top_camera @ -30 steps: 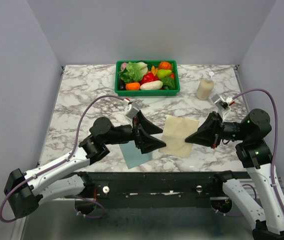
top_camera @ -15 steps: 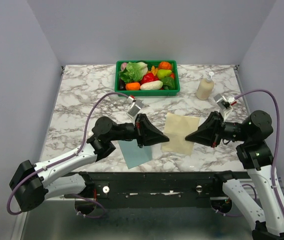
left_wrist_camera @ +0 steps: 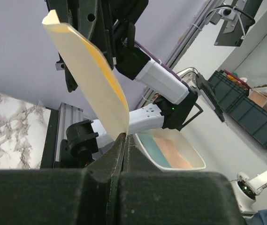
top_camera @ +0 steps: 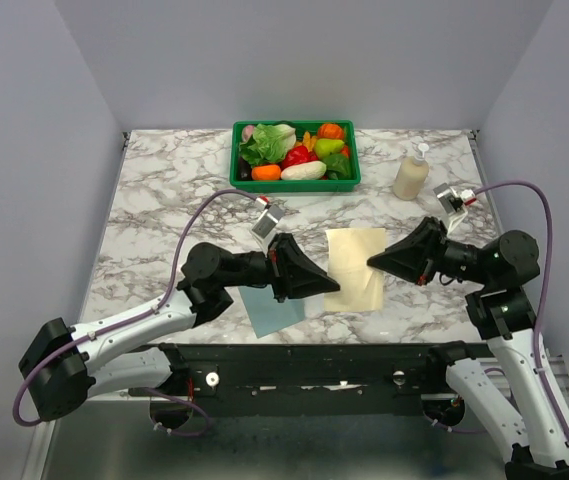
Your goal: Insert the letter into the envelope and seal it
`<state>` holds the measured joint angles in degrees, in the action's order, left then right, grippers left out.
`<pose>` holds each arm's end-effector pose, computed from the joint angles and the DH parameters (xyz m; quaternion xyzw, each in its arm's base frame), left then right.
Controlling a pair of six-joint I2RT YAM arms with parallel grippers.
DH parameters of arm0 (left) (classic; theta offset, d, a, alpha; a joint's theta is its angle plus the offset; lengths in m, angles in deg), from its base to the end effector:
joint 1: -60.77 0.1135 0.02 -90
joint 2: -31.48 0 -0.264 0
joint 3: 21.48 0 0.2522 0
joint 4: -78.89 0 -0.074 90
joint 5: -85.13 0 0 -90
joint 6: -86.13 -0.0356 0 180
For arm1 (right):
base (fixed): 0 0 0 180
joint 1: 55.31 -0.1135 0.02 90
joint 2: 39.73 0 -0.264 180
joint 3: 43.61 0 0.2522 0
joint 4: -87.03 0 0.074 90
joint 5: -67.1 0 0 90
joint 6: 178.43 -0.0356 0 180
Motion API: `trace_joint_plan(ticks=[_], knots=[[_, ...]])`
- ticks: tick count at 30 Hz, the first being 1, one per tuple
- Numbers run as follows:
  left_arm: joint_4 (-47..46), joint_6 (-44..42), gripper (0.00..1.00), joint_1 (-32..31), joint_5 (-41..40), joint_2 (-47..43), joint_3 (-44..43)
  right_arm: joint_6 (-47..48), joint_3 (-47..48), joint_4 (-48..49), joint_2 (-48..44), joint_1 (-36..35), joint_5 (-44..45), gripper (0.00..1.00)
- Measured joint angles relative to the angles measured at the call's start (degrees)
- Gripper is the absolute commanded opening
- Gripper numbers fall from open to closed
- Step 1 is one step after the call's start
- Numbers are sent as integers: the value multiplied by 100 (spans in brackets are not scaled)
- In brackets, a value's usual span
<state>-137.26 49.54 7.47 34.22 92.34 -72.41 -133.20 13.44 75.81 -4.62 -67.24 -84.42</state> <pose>0.1201 -0.1987 0.3455 0.2836 0.4981 -0.7475 0.3358 0.1181 0.0569 0.3765 -0.2228 0.6372 0.6014 0.4274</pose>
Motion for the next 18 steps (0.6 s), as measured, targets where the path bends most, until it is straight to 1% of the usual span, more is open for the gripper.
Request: trace_joint_plan(ticks=[1, 2, 3, 5, 6, 8, 9, 12, 14, 16, 17, 18], knots=[[-11, 2, 0, -11, -9, 0, 0, -46, -17, 63, -9, 0, 28, 1], [-17, 2, 2, -22, -17, 0, 2, -105, -35, 136, -28, 0, 55, 1], [-20, 4, 20, -31, -28, 0, 2, -186, -46, 208, -46, 0, 76, 1], [-22, 2, 39, -46, -52, 0, 17, -243, -50, 304, -87, 0, 87, 1], [-11, -15, 51, -46, -94, -7, 37, -271, -48, 343, -114, 0, 94, 1], [116, -70, 61, -42, -190, -63, 107, -293, -48, 376, -173, 0, 120, 1], [254, -129, 68, -17, -308, -138, 168, -275, -44, 358, -205, 0, 136, 1], [750, -275, 76, 168, -623, -511, 428, -131, 13, 127, -271, 0, 240, 1], [1250, -433, 76, 380, -929, -841, 562, 61, 116, -186, -278, 0, 367, 1], [1805, -575, 74, 562, -1364, -1130, 592, 304, 240, -595, -271, 0, 555, 1], [2194, -699, 70, 651, -1635, -1274, 570, 468, 310, -833, -254, 0, 680, 1], [2640, -846, 60, 717, -1961, -1355, 498, 603, 387, -1071, -225, 0, 804, 1]])
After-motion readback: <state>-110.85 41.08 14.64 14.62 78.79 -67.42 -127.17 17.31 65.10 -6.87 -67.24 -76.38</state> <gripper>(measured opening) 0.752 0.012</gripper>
